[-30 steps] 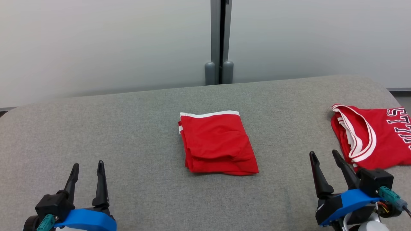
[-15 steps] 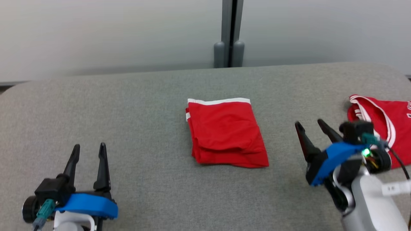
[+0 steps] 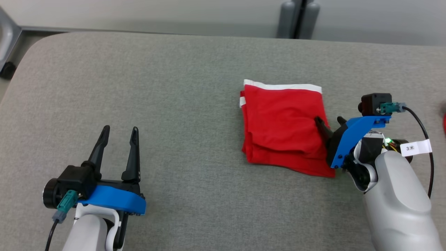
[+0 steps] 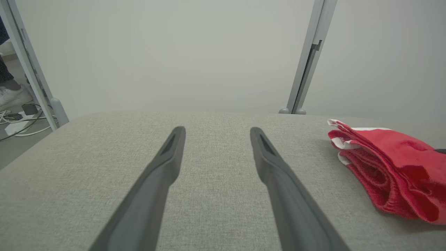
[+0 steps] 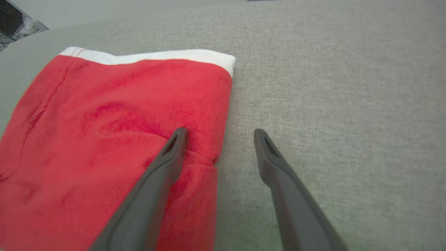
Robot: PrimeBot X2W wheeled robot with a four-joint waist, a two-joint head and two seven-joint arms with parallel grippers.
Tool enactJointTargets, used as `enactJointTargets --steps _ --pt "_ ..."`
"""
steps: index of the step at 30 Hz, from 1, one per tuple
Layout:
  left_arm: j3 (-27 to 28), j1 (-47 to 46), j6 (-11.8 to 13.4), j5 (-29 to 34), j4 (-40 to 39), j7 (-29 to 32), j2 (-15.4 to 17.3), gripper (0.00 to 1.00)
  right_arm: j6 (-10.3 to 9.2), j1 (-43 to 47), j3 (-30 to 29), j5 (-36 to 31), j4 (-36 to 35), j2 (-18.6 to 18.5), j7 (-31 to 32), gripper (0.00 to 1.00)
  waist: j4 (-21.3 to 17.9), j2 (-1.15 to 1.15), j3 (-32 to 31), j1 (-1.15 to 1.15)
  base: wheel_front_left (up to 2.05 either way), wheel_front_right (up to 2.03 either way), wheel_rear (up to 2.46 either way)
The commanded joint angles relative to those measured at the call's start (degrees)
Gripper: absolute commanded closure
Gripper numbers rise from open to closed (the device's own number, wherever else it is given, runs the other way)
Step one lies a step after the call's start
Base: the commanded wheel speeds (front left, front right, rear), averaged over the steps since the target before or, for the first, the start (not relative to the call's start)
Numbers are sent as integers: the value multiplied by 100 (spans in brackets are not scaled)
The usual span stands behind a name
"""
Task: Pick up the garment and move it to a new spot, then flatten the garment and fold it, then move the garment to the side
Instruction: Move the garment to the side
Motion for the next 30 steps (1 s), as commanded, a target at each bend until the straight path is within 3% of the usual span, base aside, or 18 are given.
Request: enactJointTargets --steps 1,7,8,9,10,16,21,27,30 --pt "-32 -118 -7 -43 21 -26 -8 0 3 -160 -148 -152 302 24 67 0 196 0 168 -2 0 0 0" --pt "-156 -158 -7 -92 100 -25 -63 0 9 -216 148 223 1153 56 139 0 363 0 201 -2 0 0 0" --pt "-162 -161 -7 -89 104 -26 -82 0 9 -224 233 294 1264 68 171 26 377 0 193 -2 0 0 0" --pt "-160 -157 -7 -96 108 -26 -93 0 10 -236 331 299 1317 86 148 80 380 0 183 -2 0 0 0" --pt "-141 -148 -7 -99 111 -26 -96 0 11 -272 402 248 1335 95 96 100 370 0 169 -2 0 0 0" --pt "-4 -53 -8 -89 29 -26 -104 0 4 -730 735 -99 1056 29 44 100 128 0 107 -2 0 0 0" --pt "167 23 -8 -79 -137 -26 -113 0 2 -1093 1748 78 340 -211 564 100 -439 0 58 -2 0 0 0" --pt "188 -50 -8 -109 -399 -26 -82 0 2 -1381 2717 681 -798 -1207 1247 100 -1177 0 67 -2 0 0 0" --pt "136 -83 -8 -89 -448 -26 -50 0 2 -1500 3014 887 -1262 -1743 1227 100 -1526 0 125 -2 0 0 0"
